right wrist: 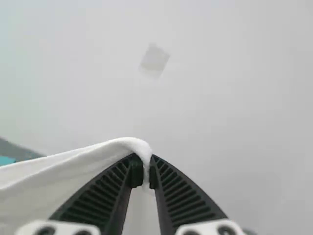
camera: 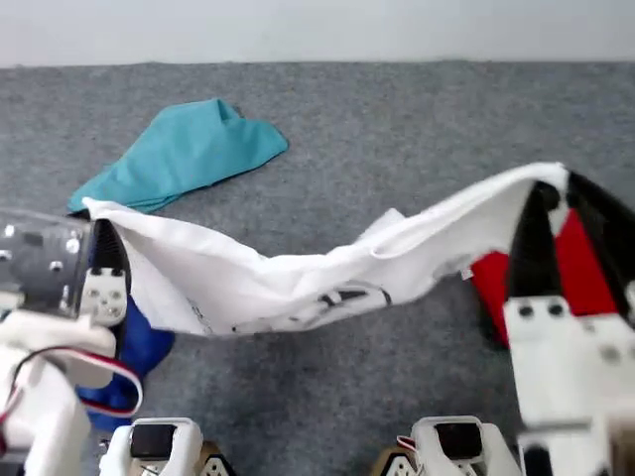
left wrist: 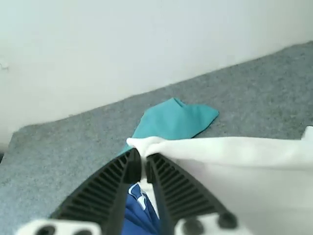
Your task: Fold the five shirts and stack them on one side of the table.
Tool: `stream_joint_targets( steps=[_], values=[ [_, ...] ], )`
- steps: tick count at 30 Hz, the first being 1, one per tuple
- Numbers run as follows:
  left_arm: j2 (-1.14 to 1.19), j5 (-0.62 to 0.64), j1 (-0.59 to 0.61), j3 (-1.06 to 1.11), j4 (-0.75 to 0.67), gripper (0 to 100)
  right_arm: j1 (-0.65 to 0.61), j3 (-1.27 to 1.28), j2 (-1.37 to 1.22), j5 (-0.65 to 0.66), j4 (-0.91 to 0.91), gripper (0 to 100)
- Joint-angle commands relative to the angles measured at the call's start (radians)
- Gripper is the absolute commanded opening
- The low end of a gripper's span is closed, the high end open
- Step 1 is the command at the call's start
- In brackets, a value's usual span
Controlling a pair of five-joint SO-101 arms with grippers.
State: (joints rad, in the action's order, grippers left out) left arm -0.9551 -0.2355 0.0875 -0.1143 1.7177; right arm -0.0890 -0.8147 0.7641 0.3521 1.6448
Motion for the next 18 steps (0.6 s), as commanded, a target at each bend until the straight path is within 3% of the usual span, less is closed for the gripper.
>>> stream_joint_targets(
  steps=[1,11,18],
  values=[
    [-0.040,0.006,0.000,-0.028,-0.002,1,0.012,-0.057,0.002,-0.023,0.002,0.8],
    [-0.072,0.008,0.002,-0.239,-0.002,1,0.245,-0.109,0.005,-0.026,-0.136,0.8],
    [-0.072,0.008,0.002,-0.248,-0.002,1,0.303,-0.109,0.042,-0.029,-0.217,0.8]
  ],
)
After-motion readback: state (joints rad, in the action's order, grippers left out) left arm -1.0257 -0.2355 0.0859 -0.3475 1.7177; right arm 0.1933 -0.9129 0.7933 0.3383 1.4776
